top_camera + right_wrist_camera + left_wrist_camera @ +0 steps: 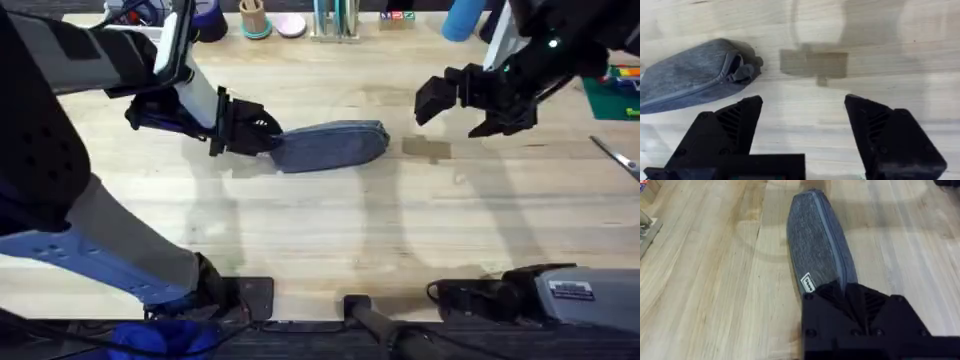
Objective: Unzip the bag, pick up the pens from the table one at a time and place them inside, then zip the bag closed.
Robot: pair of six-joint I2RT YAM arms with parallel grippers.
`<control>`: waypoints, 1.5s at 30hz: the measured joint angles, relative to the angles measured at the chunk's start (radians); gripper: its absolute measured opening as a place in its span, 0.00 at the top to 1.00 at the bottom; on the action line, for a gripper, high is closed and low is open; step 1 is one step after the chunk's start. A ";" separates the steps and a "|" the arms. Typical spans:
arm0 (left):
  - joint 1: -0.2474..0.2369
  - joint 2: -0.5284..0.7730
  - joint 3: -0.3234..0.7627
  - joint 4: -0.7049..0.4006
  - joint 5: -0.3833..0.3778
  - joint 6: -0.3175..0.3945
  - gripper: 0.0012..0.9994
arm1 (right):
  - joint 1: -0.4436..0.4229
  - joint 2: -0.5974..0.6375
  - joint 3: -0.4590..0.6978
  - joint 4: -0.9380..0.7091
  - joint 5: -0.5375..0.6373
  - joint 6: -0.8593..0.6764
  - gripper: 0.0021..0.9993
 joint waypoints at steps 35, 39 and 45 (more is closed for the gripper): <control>0.017 0.000 0.001 -0.094 0.118 -0.003 0.00 | 0.000 -0.011 0.000 -0.057 0.000 0.000 0.00; 0.048 0.000 0.043 -0.198 0.106 -0.003 0.00 | 0.000 -0.010 0.000 -0.058 0.000 -0.003 0.00; 0.076 0.000 0.161 -0.319 0.042 -0.051 0.00 | 0.000 -0.011 0.000 -0.058 0.000 -0.007 0.00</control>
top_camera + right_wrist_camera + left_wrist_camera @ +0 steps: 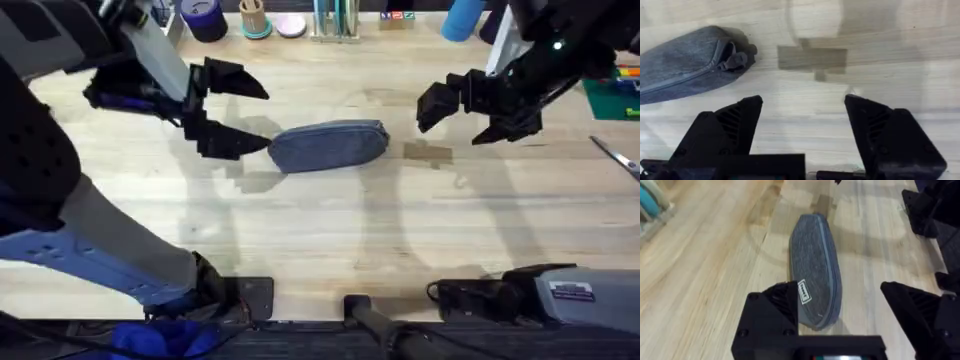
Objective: Unzip the bag, pick up the pens from the table one at a time and place them inside, then zip the bag closed.
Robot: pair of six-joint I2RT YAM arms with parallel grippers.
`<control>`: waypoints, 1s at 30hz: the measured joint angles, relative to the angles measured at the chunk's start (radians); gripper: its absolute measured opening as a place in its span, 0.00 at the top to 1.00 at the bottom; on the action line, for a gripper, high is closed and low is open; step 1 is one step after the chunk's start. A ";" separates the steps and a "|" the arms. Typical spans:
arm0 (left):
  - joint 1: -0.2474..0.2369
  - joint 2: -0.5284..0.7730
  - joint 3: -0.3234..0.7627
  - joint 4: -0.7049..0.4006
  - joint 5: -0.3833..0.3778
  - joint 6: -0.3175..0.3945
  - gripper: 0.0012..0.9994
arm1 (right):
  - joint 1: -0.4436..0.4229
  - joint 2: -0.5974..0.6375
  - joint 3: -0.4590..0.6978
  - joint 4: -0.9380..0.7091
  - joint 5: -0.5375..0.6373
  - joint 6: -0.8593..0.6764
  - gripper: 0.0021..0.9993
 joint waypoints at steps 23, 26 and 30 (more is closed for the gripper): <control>0.040 -0.332 0.082 -0.017 -0.221 -0.469 0.00 | 0.068 0.000 0.122 -0.063 0.003 -0.080 0.00; 0.040 -0.409 0.082 0.007 -0.273 -0.580 0.00 | 0.103 0.000 0.145 -0.077 0.003 -0.082 0.00; 0.040 -0.509 0.082 0.038 -0.361 -0.749 0.00 | 0.137 0.000 0.178 -0.103 0.003 -0.087 0.00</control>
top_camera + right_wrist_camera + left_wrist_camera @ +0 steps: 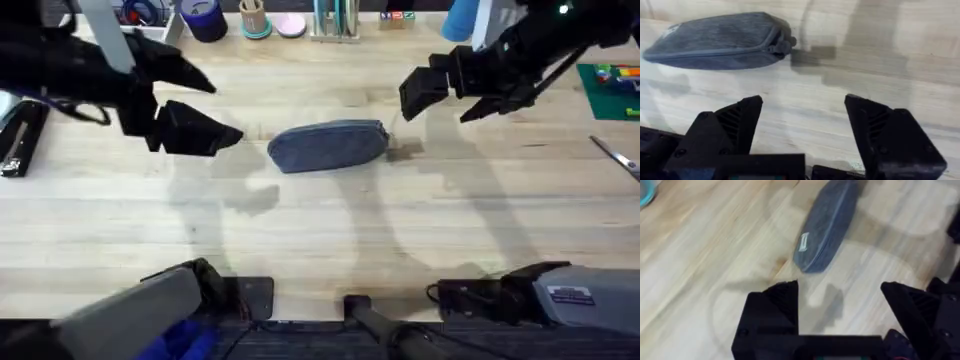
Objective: Unzip the bag, pick up the pens from the table one at a time and place them inside, then zip the bag closed.
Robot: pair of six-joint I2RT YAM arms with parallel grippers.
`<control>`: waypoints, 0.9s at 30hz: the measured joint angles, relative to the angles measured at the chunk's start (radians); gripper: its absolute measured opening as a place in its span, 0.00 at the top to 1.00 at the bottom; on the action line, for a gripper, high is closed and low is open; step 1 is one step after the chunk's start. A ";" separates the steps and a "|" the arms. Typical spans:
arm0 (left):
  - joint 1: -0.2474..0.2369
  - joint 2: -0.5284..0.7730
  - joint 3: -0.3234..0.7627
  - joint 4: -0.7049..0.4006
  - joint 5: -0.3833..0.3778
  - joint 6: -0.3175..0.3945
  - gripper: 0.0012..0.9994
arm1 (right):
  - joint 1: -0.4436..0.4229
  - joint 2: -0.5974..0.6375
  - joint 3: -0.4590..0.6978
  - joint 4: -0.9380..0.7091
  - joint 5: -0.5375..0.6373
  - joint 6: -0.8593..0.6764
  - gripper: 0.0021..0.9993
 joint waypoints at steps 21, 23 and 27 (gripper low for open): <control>0.000 -0.482 -0.267 0.158 -0.278 -0.608 0.00 | 0.063 -0.153 0.049 -0.080 0.000 -0.031 0.00; 0.000 -0.523 -0.282 0.164 -0.284 -0.631 0.00 | 0.063 -0.153 0.049 -0.095 0.000 -0.039 0.00; 0.000 -0.590 -0.292 0.165 -0.287 -0.659 0.00 | 0.063 -0.153 0.049 -0.109 -0.004 -0.053 0.00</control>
